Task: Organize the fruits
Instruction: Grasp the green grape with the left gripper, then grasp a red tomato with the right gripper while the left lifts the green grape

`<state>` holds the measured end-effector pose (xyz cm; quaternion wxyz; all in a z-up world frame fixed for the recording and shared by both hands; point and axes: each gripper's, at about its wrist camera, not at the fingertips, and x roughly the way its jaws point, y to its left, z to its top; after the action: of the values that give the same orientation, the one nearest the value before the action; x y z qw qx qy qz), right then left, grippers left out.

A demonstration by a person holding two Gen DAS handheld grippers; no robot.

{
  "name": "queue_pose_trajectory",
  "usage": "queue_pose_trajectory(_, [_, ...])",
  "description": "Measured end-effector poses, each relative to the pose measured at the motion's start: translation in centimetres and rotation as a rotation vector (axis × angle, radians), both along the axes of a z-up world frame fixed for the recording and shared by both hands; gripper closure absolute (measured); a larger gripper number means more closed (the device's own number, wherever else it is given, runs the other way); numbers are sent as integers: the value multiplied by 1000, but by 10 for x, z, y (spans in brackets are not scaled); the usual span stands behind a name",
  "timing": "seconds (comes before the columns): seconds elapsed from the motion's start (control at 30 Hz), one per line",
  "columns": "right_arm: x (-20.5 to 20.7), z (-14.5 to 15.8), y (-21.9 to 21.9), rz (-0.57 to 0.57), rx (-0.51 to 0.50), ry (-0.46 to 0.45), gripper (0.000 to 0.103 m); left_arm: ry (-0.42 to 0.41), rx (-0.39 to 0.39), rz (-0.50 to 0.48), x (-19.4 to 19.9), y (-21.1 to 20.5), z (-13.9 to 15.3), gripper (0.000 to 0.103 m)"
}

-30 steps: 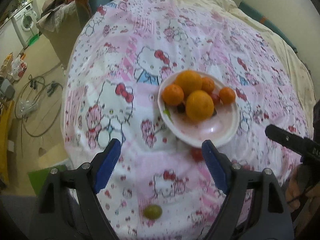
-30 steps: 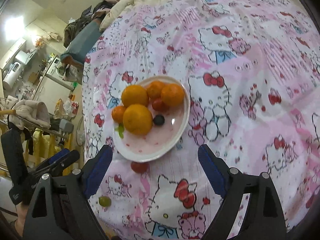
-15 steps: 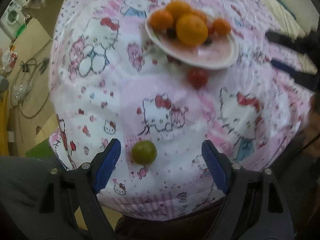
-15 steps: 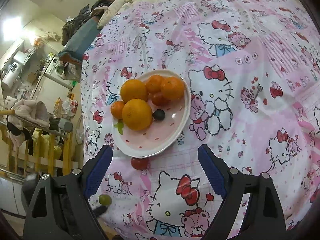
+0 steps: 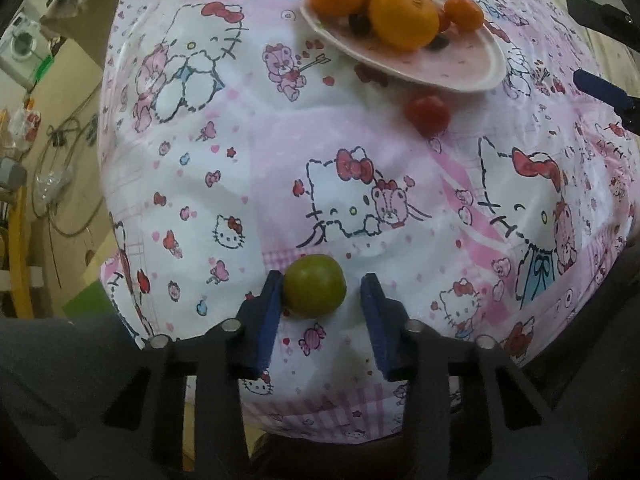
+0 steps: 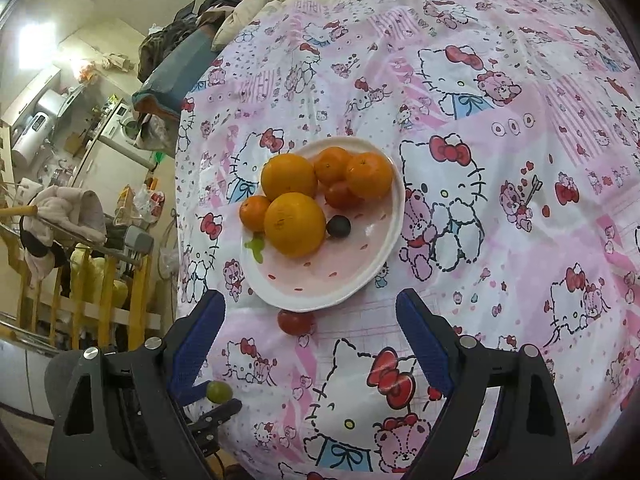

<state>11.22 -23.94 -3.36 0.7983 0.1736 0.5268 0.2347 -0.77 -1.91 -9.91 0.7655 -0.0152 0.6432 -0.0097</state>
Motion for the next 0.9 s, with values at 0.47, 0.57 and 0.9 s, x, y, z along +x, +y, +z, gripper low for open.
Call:
queue_pose_trajectory(0.47, [-4,-54,59,161,-72,131,37,-117,-17,25,-1,10,32,78])
queue_pose_trajectory(0.57, [2,-70,71,168,-105,155,41,-128,-30,41,5,13,33,78])
queue_pose_trajectory(0.9, [7,-83,96,220,-205,138,69,-119,-45,70,10,23,30,78])
